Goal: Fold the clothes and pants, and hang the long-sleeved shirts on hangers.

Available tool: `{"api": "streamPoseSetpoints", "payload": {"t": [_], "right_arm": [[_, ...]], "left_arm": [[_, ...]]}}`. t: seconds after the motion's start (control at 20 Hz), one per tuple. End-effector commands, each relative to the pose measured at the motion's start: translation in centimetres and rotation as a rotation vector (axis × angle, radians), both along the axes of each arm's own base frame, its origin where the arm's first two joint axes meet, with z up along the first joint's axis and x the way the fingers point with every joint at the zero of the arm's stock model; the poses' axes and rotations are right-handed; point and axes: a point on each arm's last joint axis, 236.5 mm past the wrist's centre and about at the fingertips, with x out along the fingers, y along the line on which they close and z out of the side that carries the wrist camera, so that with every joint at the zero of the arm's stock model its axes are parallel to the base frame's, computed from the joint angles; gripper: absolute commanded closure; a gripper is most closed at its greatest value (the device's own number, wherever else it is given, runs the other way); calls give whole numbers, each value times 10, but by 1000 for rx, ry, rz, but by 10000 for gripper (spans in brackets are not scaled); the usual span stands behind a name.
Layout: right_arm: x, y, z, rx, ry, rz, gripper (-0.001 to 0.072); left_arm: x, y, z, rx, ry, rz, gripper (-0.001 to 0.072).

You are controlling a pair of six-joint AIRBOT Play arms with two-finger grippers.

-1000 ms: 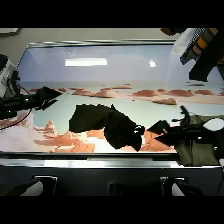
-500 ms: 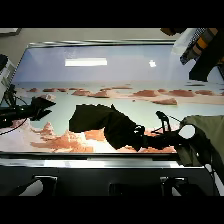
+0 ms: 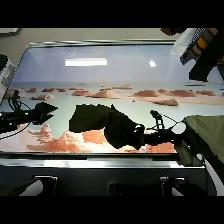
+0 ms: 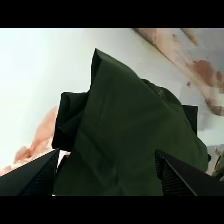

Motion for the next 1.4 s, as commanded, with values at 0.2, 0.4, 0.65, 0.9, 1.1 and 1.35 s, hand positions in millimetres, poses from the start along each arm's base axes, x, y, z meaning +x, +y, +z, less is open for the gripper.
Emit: {"api": "streamPoseSetpoints", "payload": {"t": [0.2, 0.4, 0.65, 0.9, 1.1, 1.35], "right_arm": [[13, 15, 7, 84, -11, -54, 611], [19, 15, 29, 101, -52, -116, 640], [17, 17, 38, 116, -53, -135, 639], [25, 15, 54, 128, -100, -183, 640], [46, 6, 83, 131, -198, -283, 641], [84, -29, 149, 24, -358, -412, 642]], "left_arm": [[-15, -31, -46, 34, 55, -48, 29], [-18, -53, -73, 37, 108, -87, 29], [-11, -83, -95, 1, 148, -107, 33], [8, -102, -86, -68, 109, -50, 653], [24, -84, -53, -74, 30, -26, 695], [54, 2, 87, 45, -314, 146, 696]]}}
